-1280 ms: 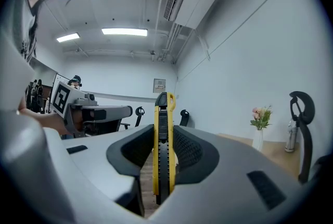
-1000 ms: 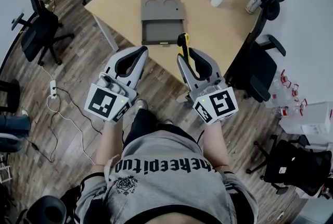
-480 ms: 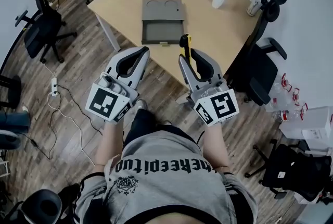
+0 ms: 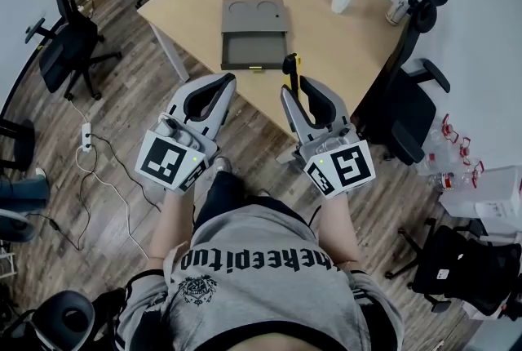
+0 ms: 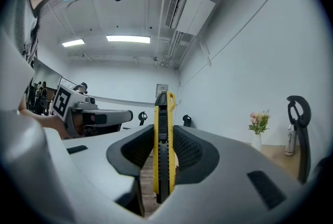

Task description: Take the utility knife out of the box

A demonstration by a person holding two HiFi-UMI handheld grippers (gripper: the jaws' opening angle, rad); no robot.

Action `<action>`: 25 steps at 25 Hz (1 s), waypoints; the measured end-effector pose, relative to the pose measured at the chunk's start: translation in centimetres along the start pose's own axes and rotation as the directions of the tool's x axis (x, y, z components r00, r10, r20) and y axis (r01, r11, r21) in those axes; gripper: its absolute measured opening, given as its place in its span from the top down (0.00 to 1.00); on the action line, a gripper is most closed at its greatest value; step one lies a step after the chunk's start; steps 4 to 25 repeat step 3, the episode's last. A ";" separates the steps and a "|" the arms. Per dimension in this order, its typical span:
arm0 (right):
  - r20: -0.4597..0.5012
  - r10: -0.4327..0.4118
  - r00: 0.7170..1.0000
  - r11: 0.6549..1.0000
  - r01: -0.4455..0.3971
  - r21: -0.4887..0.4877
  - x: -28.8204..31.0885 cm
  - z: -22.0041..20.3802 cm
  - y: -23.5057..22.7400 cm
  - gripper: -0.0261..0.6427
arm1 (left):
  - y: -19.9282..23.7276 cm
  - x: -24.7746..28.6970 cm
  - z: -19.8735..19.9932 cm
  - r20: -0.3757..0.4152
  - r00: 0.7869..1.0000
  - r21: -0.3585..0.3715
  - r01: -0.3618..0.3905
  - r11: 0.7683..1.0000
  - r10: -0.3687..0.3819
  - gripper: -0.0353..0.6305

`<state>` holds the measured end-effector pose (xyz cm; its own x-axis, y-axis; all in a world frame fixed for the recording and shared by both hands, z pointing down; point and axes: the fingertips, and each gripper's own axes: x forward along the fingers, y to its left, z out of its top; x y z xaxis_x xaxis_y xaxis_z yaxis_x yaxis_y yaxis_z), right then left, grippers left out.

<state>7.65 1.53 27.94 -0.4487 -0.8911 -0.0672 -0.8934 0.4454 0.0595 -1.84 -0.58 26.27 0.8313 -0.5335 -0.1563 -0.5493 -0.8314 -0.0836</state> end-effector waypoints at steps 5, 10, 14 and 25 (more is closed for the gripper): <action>0.002 -0.003 1.000 1.000 0.003 -0.001 0.1 0.1 -0.2 0.78 | 0.1 0.2 0.1 -0.002 1.000 0.002 0.003 1.000 -0.003 0.92; 0.002 -0.003 1.000 1.000 0.003 -0.001 0.1 0.1 -0.2 0.78 | 0.1 0.2 0.1 -0.002 1.000 0.002 0.003 1.000 -0.003 0.92; 0.002 -0.003 1.000 1.000 0.003 -0.001 0.1 0.1 -0.2 0.78 | 0.1 0.2 0.1 -0.002 1.000 0.002 0.003 1.000 -0.003 0.92; 0.002 -0.003 1.000 1.000 0.003 -0.001 0.1 0.1 -0.2 0.78 | 0.1 0.2 0.1 -0.002 1.000 0.002 0.003 1.000 -0.003 0.92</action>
